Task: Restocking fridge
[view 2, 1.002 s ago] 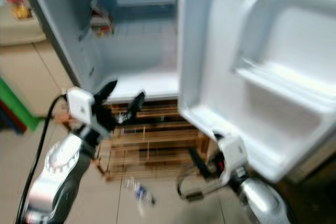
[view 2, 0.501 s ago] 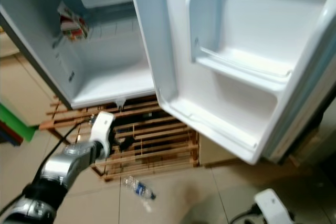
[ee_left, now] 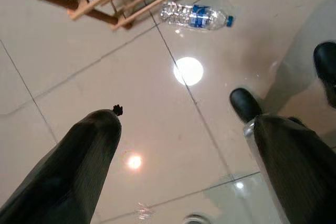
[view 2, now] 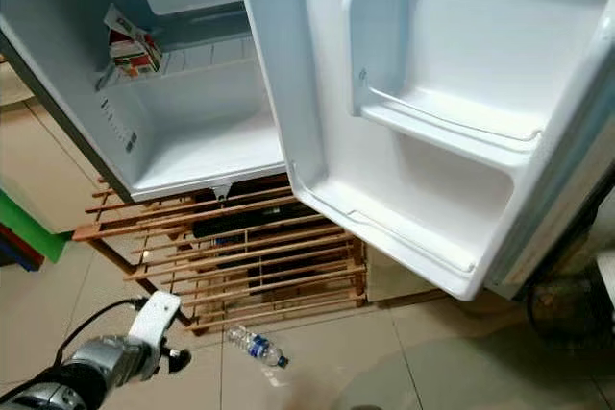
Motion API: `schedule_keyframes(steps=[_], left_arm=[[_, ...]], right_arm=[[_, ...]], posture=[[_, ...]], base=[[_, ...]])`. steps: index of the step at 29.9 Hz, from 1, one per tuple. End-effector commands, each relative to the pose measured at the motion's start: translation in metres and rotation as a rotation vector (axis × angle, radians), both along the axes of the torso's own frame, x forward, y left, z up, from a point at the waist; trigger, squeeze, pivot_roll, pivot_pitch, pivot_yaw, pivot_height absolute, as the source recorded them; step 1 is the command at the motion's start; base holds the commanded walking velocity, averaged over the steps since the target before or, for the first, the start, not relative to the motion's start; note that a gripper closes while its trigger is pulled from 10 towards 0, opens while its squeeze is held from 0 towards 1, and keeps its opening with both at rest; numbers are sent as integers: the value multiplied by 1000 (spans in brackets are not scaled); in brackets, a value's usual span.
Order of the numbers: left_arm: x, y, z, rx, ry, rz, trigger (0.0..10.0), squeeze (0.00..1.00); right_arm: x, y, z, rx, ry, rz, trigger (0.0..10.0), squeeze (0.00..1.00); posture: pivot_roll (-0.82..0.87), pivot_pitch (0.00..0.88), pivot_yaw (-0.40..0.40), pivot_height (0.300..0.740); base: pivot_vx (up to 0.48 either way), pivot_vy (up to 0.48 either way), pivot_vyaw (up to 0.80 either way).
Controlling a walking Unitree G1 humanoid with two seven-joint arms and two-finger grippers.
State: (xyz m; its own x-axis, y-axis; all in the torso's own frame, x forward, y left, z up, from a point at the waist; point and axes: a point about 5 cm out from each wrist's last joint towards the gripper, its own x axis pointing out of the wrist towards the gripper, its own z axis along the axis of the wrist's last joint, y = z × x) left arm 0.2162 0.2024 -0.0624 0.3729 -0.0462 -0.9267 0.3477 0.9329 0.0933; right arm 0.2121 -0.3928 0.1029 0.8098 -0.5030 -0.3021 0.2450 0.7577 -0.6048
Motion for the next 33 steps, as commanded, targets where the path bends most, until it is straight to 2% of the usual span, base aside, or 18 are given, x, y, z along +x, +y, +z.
schedule_keyframes(steps=[1, 3, 6, 12, 14, 15, 16, 17, 18, 19, 20, 21, 22, 23, 26, 30, 32, 33], left_arm=[[-2, 2, -1, 27, -2, -38, 10000, 0], [-4, 1, -3, 33, 5, -55, 10000, 0], [-17, -2, -11, 18, 53, -72, 10000, 0], [-38, -3, -22, 58, 123, -204, 10000, 0], [-48, -5, -26, 62, 165, -278, 10000, 0], [-56, -5, -29, 73, 198, -342, 10000, 0], [-56, -5, -29, 73, 198, -342, 10000, 0], [-78, 0, -36, 106, 294, -505, 10000, 0], [-78, 0, -36, 106, 294, -505, 10000, 0], [-89, 3, -39, 110, 344, -550, 10000, 0], [-101, 5, -41, 100, 399, -584, 10000, 0], [-101, 5, -41, 100, 399, -584, 10000, 0], [-118, 7, -45, 69, 477, -617, 10000, 0], [-124, 6, -46, 55, 504, -635, 10000, 0], [-133, 1, -48, 27, 536, -683, 10000, 0], [-134, -6, -49, 9, 541, -720, 10000, 0], [-128, -12, -49, 18, 492, -691, 10000, 0], [-119, -14, -49, 31, 436, -641, 10000, 0]], right_arm=[[12, 18, 3, 92, -62, 88, 10000, 0], [18, 25, 5, 135, -84, 123, 10000, 0], [27, 59, 11, 285, -130, 301, 10000, 0], [23, 103, 18, 449, -152, 491, 10000, 0], [16, 126, 21, 548, -141, 596, 10000, 0], [9, 146, 23, 634, -117, 690, 10000, 0], [9, 146, 23, 634, -117, 690, 10000, 0], [-13, 186, 27, 844, -20, 889, 10000, 0], [-13, 186, 27, 844, -20, 889, 10000, 0], [-23, 199, 29, 907, 25, 963, 10000, 0], [-29, 204, 30, 935, 50, 999, 10000, 0], [-29, 204, 30, 935, 50, 999, 10000, 0], [-28, 198, 29, 944, 50, 980, 10000, 0], [-24, 191, 29, 948, 30, 934, 10000, 0], [-15, 179, 33, 970, -27, 860, 10000, 0], [-12, 179, 32, 969, -23, 842, 10000, 0], [-3, 178, 30, 927, -67, 789, 10000, 0], [4, 175, 30, 892, -110, 739, 10000, 0]], posture=[[-261, 0, 140, 740], [-259, 0, 141, 740], [-262, 0, 142, 740], [-274, 0, 142, 740], [-277, 0, 143, 740], [-285, 0, 149, 740], [-285, 0, 149, 740], [-289, 0, 151, 740], [-289, 0, 151, 740], [-294, 0, 154, 740], [-294, 0, 154, 740], [-294, 0, 154, 740], [-296, 0, 155, 740], [-296, 0, 155, 740], [-292, 0, 152, 740], [-288, 0, 151, 740], [-288, 0, 151, 740], [-279, 0, 149, 740]], base=[[0, 0, 0], [0, 0, 0], [0, 0, 0], [0, 0, 0], [0, 0, 0], [0, 0, 0], [0, 0, 0], [0, 0, 0], [0, 0, 0], [0, 0, 0], [0, 0, 0], [0, 0, 0], [0, 0, 0], [0, 0, 0], [0, 0, 0], [0, 0, 0], [0, 0, 0], [0, 0, 0]])
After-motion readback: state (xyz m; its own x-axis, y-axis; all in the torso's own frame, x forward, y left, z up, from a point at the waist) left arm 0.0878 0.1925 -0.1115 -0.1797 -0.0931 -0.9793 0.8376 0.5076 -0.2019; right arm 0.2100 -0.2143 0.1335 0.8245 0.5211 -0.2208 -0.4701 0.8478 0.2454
